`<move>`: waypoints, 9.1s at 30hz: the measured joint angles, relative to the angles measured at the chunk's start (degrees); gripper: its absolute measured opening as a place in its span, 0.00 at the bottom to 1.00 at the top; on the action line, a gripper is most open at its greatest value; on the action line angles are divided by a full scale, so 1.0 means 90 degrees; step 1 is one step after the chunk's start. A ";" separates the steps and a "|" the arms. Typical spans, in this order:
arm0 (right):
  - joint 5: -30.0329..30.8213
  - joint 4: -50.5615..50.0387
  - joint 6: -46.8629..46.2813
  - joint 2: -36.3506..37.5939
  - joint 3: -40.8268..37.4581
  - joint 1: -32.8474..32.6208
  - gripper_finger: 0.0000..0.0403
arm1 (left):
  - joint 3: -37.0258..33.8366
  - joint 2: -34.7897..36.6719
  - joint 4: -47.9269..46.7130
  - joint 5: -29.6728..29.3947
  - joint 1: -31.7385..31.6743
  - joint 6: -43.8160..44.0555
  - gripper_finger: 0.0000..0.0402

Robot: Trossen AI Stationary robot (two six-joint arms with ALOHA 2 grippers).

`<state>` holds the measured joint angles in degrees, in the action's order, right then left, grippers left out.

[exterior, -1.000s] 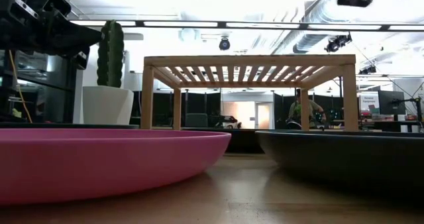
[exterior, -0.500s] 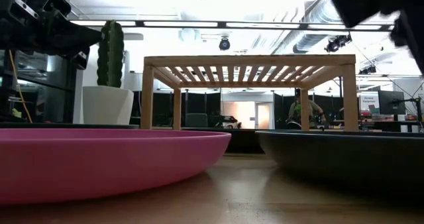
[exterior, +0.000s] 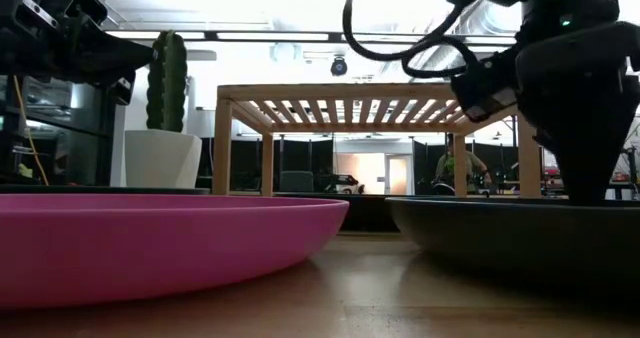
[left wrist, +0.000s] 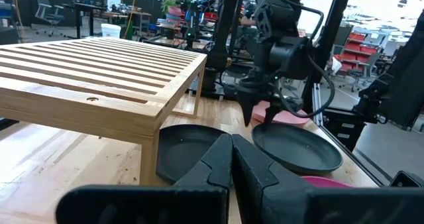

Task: Place and stack plates onto a shelf
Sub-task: Put the bottom black plate on the shelf, then put the pink plate on the shelf

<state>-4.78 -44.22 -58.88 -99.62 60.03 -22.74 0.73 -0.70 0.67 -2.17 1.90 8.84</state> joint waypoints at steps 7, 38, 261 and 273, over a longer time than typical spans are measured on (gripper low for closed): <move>0.0042 0.0151 0.0071 -0.0016 -0.0283 0.0000 0.48 | 0.0000 0.0000 0.0001 0.0000 0.0001 0.0000 0.00; -0.0532 0.0834 0.1033 0.1699 -0.0523 0.0127 0.00 | -0.0002 0.0001 0.0001 0.0000 0.0001 0.0000 0.00; 0.0792 0.2784 0.3217 0.5246 -0.0124 0.2605 0.29 | 0.5029 -0.9401 -0.2338 0.0470 0.3092 0.7803 0.03; 0.0792 0.2808 0.3217 0.5244 -0.0129 0.2606 0.29 | 0.5095 -0.6294 -0.2538 -0.0257 0.2076 0.7377 0.01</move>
<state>2.35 -18.94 -29.93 -52.42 58.87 0.71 46.59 -57.34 -22.17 -4.49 20.58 75.23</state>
